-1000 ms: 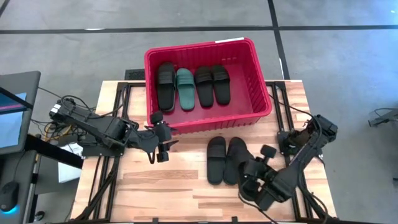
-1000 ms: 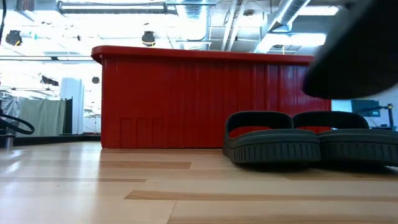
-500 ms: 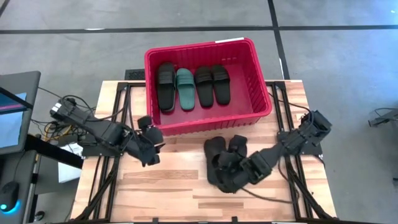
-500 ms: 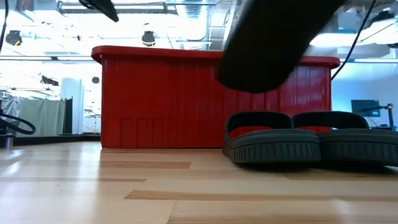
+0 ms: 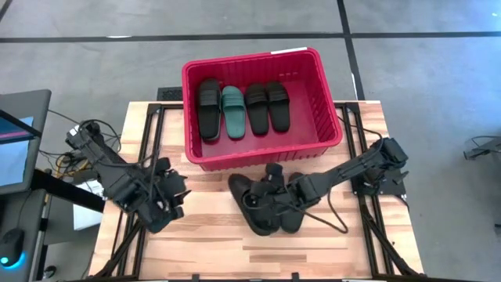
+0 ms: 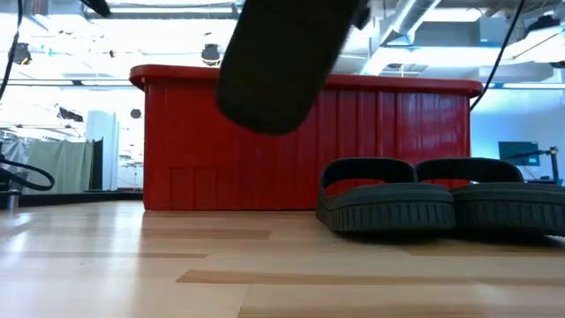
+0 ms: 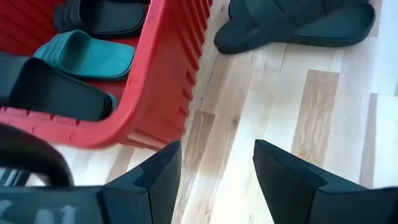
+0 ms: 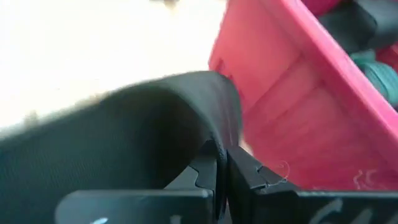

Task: Pick and place slides into bin
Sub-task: Put the black slipper into the red container

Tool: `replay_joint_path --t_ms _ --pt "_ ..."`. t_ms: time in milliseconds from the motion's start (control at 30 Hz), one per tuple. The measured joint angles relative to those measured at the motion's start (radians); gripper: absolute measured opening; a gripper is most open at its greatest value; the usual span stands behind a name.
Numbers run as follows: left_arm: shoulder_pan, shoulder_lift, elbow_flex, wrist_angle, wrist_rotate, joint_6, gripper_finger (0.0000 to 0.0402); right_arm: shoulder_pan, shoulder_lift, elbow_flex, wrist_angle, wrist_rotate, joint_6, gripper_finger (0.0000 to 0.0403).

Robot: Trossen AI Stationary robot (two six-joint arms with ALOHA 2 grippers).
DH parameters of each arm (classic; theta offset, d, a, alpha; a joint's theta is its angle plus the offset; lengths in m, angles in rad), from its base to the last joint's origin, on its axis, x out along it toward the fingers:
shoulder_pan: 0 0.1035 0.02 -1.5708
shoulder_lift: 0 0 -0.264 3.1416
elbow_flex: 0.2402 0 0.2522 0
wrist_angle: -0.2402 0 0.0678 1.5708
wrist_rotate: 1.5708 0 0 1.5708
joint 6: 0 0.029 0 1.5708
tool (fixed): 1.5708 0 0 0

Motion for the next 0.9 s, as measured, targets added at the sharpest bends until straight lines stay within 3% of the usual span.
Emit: replay_joint_path --t_ms 400,900 --pt "-0.179 0.0 0.0 -0.137 -0.084 -0.291 0.019 -0.035 0.186 0.124 0.053 -0.109 -0.017 0.0006" --pt "-0.19 0.0 0.0 -0.136 -0.135 -0.328 0.019 -0.083 0.376 0.328 -0.185 -0.138 0.058 0.0006"
